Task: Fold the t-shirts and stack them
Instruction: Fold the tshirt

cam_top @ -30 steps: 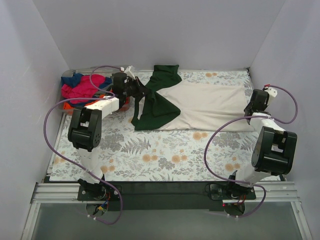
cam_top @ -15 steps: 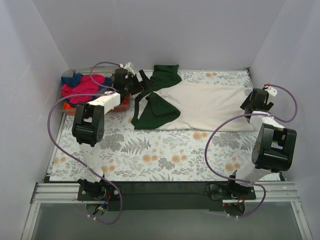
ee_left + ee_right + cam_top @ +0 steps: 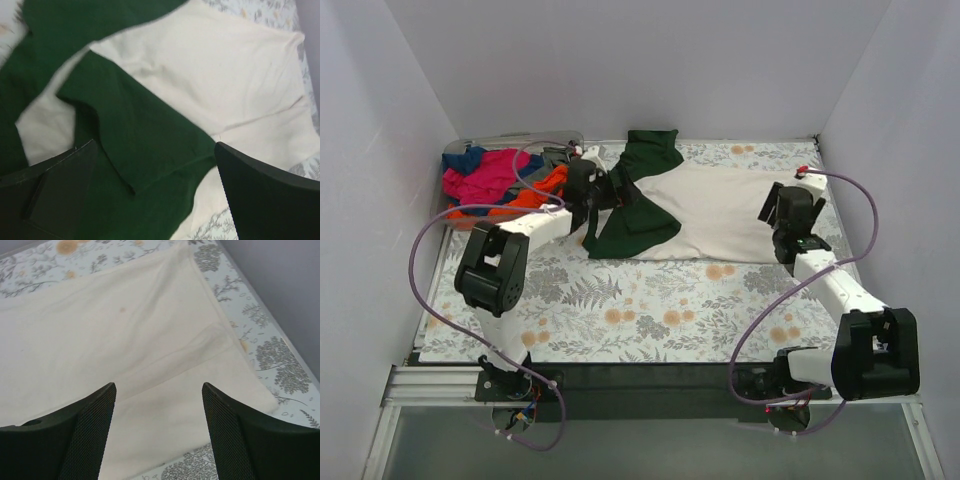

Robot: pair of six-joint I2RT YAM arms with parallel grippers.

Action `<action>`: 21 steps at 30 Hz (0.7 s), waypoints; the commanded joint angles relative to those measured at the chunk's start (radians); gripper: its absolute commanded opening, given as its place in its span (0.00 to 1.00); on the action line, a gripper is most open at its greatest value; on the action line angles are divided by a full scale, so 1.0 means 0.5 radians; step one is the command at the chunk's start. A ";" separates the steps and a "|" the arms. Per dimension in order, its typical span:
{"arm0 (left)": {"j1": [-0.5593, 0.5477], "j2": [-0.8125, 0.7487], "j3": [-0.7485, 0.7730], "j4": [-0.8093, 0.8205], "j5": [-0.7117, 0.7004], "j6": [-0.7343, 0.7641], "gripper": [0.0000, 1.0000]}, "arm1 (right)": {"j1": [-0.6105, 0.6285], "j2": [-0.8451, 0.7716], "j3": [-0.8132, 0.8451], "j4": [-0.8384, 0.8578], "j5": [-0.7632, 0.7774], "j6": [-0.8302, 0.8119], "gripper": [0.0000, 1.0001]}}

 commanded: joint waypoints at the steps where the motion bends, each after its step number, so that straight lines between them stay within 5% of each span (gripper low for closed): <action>1: -0.160 -0.259 -0.274 0.037 -0.257 0.068 0.97 | 0.250 -0.035 -0.005 0.137 0.115 -0.098 0.63; 11: -0.234 -0.554 -1.002 0.375 -0.371 -0.208 0.95 | 0.717 0.413 0.436 0.211 -0.571 -0.307 0.57; 21: -0.234 -0.579 -1.306 0.402 -0.518 -0.285 0.88 | 0.919 0.977 0.970 0.211 -1.243 -0.436 0.54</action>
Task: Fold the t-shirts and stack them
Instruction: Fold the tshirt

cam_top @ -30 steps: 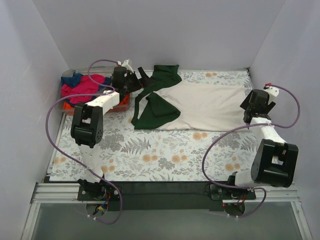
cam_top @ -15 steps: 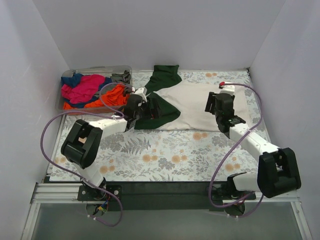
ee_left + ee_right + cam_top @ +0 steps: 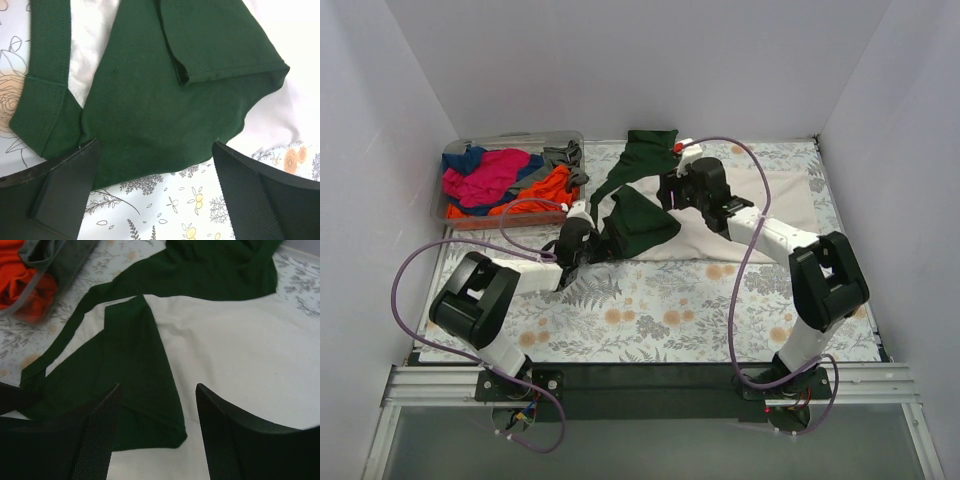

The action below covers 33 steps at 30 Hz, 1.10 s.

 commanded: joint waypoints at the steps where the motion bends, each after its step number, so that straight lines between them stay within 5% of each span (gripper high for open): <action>1: 0.001 -0.052 -0.114 -0.046 -0.097 -0.043 0.84 | 0.053 0.141 0.177 0.077 -0.313 -0.083 0.54; 8: 0.001 -0.009 -0.154 -0.100 -0.152 -0.040 0.61 | 0.166 0.439 0.395 0.003 -0.414 -0.135 0.48; 33: 0.001 -0.120 -0.185 -0.236 -0.211 -0.006 0.55 | 0.353 0.798 0.546 -0.178 -0.282 -0.285 0.40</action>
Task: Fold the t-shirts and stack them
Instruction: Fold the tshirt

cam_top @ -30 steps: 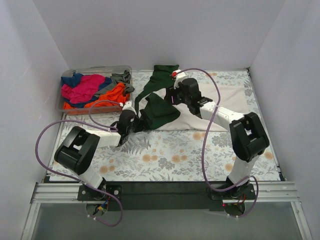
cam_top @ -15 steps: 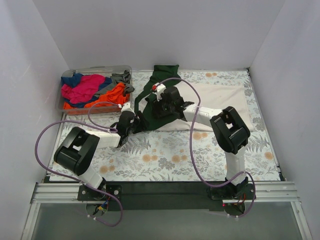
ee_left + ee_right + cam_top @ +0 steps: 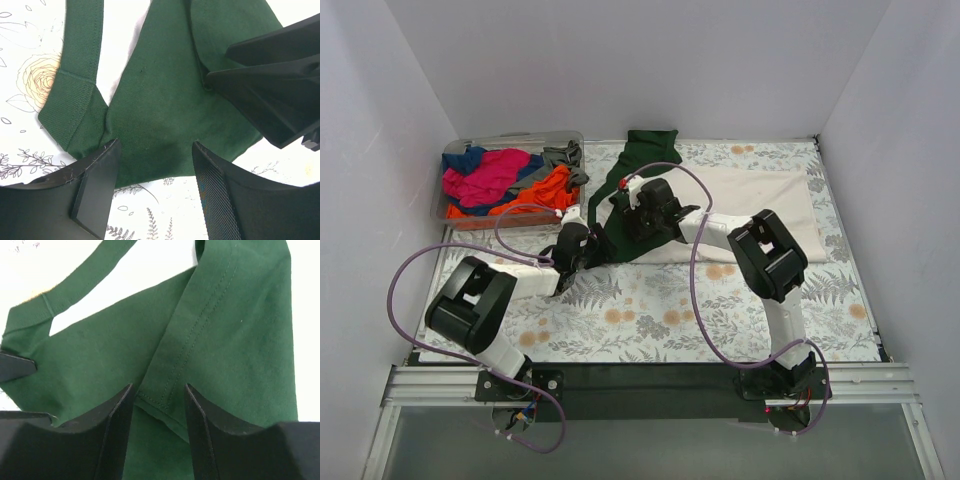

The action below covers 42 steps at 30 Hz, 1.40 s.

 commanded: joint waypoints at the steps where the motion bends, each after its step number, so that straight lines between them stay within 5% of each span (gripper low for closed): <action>1: 0.000 -0.049 -0.069 -0.223 -0.064 0.032 0.55 | 0.022 0.011 0.092 -0.018 0.017 -0.050 0.39; 11: 0.000 -0.070 -0.081 -0.232 -0.061 0.035 0.55 | 0.031 0.039 0.110 -0.095 -0.005 -0.071 0.30; 31: 0.000 -0.009 -0.063 -0.235 -0.058 0.039 0.55 | 0.058 0.057 0.095 -0.141 -0.026 -0.099 0.34; 37: 0.000 -0.009 -0.063 -0.241 -0.067 0.042 0.55 | 0.055 0.075 0.104 -0.144 0.047 -0.105 0.03; 42: 0.000 -0.006 -0.063 -0.253 -0.076 0.045 0.55 | 0.043 0.029 0.183 -0.147 0.207 -0.117 0.01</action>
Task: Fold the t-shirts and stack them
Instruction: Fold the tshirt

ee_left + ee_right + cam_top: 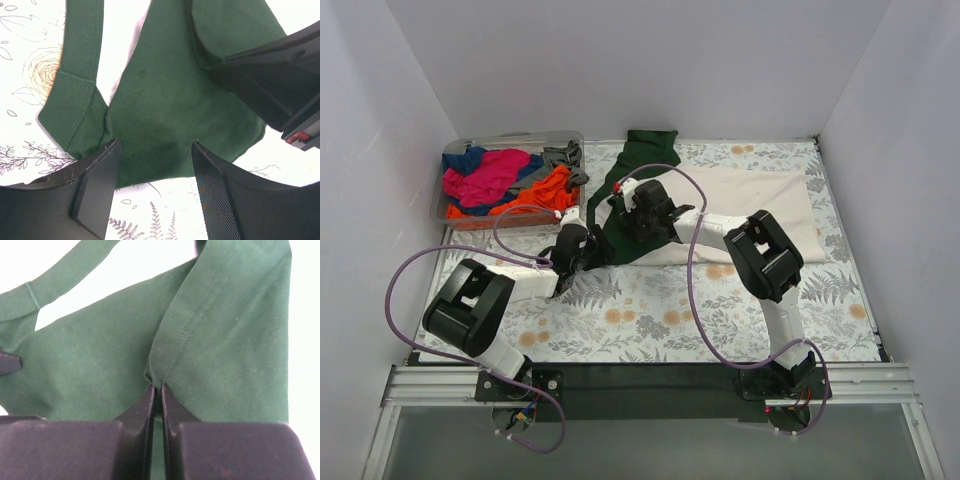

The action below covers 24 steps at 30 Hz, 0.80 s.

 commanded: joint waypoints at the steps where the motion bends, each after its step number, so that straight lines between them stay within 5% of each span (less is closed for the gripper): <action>1: 0.000 0.033 -0.038 -0.220 -0.070 0.037 0.55 | -0.005 -0.018 0.141 0.002 0.125 -0.025 0.01; 24: 0.000 0.079 -0.023 -0.266 -0.034 0.037 0.55 | -0.392 0.304 0.681 -0.044 0.512 0.006 0.01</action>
